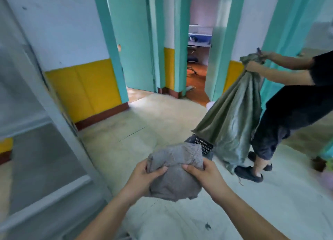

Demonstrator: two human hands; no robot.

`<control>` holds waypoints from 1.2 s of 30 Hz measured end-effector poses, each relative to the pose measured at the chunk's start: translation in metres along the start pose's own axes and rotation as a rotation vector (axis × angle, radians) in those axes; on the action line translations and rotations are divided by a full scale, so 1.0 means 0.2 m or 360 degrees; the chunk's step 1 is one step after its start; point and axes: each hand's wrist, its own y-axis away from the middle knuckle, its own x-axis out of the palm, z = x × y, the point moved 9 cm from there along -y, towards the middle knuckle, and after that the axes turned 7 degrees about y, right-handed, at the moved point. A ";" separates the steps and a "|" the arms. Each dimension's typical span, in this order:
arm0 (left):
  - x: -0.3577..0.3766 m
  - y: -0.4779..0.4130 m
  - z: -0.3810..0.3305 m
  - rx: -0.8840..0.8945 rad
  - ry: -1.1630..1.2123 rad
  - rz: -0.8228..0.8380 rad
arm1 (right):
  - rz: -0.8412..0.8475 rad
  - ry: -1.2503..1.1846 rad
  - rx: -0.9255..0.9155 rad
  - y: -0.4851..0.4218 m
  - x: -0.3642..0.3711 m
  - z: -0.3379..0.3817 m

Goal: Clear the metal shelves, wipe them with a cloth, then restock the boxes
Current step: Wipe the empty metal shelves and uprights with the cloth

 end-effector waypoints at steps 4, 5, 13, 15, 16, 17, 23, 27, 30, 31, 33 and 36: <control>-0.25 -0.18 -0.08 0.0040 0.0070 -0.0318 | 0.0257 0.0023 -0.0055 -0.40 0.23 0.07; -0.35 -0.27 -0.11 0.0098 0.0062 -0.0421 | 0.0339 0.0021 -0.0097 -0.56 0.30 0.11; -0.78 -0.99 -0.31 0.0393 0.0129 -0.0929 | 0.0496 -0.0113 -0.0294 -1.45 0.58 0.43; -0.83 -1.20 -0.41 0.0419 0.0150 -0.0975 | 0.0551 -0.0105 -0.0328 -1.69 0.61 0.52; -0.86 -1.27 -0.47 0.0441 0.0170 -0.0983 | 0.0562 -0.0114 -0.0330 -1.79 0.62 0.58; -0.89 -1.35 -0.53 0.0471 0.0190 -0.0977 | 0.0578 -0.0147 -0.0335 -1.88 0.63 0.64; -1.30 -1.63 -0.84 0.0726 0.0092 -0.1336 | 0.0888 -0.0273 -0.0493 -2.40 1.02 0.94; -1.53 -1.69 -1.06 0.0880 -0.0114 -0.1582 | 0.1189 -0.0328 -0.0635 -2.68 1.40 1.08; -1.59 -1.70 -1.23 0.0910 -0.0338 -0.1691 | 0.1430 -0.0420 -0.0704 -2.85 1.64 1.19; -1.59 -1.69 -1.30 0.0895 -0.0422 -0.1743 | 0.1472 -0.0491 -0.0707 -2.90 1.70 1.27; -1.62 -1.61 -1.54 0.0967 -0.0591 -0.1967 | 0.1712 -0.0513 -0.0934 -2.92 1.87 1.59; -1.52 -1.44 -1.90 0.1111 -0.0791 -0.2164 | 0.1826 -0.0685 -0.1211 -2.85 1.97 2.01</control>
